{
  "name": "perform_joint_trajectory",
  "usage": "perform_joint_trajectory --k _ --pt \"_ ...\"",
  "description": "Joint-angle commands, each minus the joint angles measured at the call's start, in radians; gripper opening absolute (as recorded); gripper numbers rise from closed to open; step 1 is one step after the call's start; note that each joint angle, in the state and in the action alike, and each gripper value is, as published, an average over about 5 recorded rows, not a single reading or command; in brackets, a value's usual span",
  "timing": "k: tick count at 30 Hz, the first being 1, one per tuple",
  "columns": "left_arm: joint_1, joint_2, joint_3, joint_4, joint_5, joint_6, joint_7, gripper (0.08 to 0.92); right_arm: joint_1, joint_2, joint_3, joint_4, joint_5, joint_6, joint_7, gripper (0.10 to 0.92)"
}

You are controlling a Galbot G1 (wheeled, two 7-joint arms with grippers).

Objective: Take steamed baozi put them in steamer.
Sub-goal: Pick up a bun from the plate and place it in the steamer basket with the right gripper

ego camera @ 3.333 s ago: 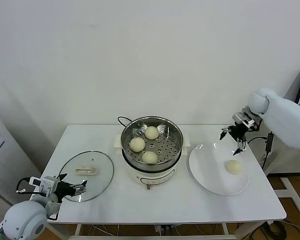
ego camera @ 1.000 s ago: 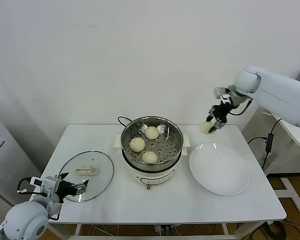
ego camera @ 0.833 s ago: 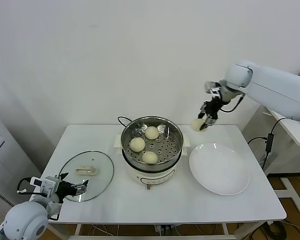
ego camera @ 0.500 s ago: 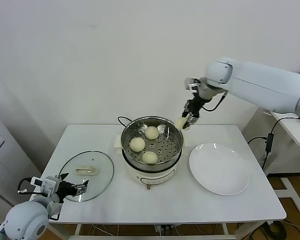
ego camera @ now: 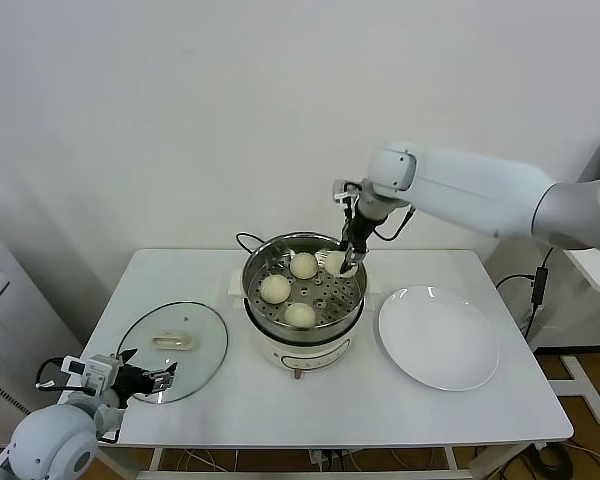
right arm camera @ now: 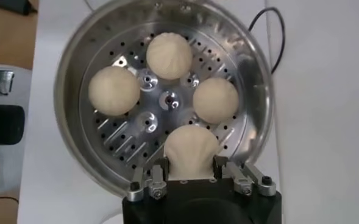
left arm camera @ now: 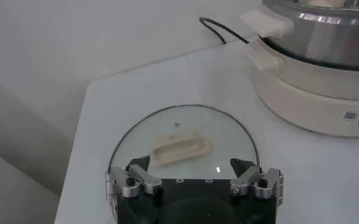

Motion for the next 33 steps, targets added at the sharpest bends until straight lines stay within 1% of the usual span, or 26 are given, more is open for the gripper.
perform_joint_trajectory --k 1,12,15,21,24,27,30,33 --pt "0.001 -0.001 -0.003 -0.001 0.000 0.014 0.000 0.823 -0.087 0.032 0.017 -0.009 -0.022 -0.027 0.038 0.458" --pt "0.004 -0.007 -0.005 0.000 0.000 0.013 -0.001 0.823 -0.126 0.028 0.034 -0.019 -0.048 -0.033 0.069 0.463" --pt "0.004 -0.009 -0.007 -0.001 0.000 0.013 -0.001 0.823 -0.137 0.029 0.053 -0.026 -0.039 -0.035 0.082 0.511" --pt "0.008 -0.012 -0.014 -0.003 -0.001 0.012 -0.001 0.823 -0.122 0.002 0.097 -0.020 -0.027 -0.034 0.072 0.670" --pt "0.012 -0.019 -0.019 -0.008 0.000 0.012 -0.001 0.823 -0.092 -0.049 0.146 -0.003 -0.005 -0.033 0.053 0.753" --pt "0.015 -0.023 -0.026 -0.013 0.001 0.011 -0.001 0.823 -0.058 -0.139 0.206 0.024 0.049 -0.030 0.053 0.807" --pt "0.012 -0.030 -0.030 -0.014 0.012 0.008 -0.001 0.823 -0.068 -0.249 0.305 0.062 0.161 -0.023 0.137 0.821" --pt "0.008 -0.036 -0.031 -0.011 0.035 -0.001 -0.001 0.823 -0.141 -0.361 0.454 0.113 0.257 0.022 0.288 0.822"
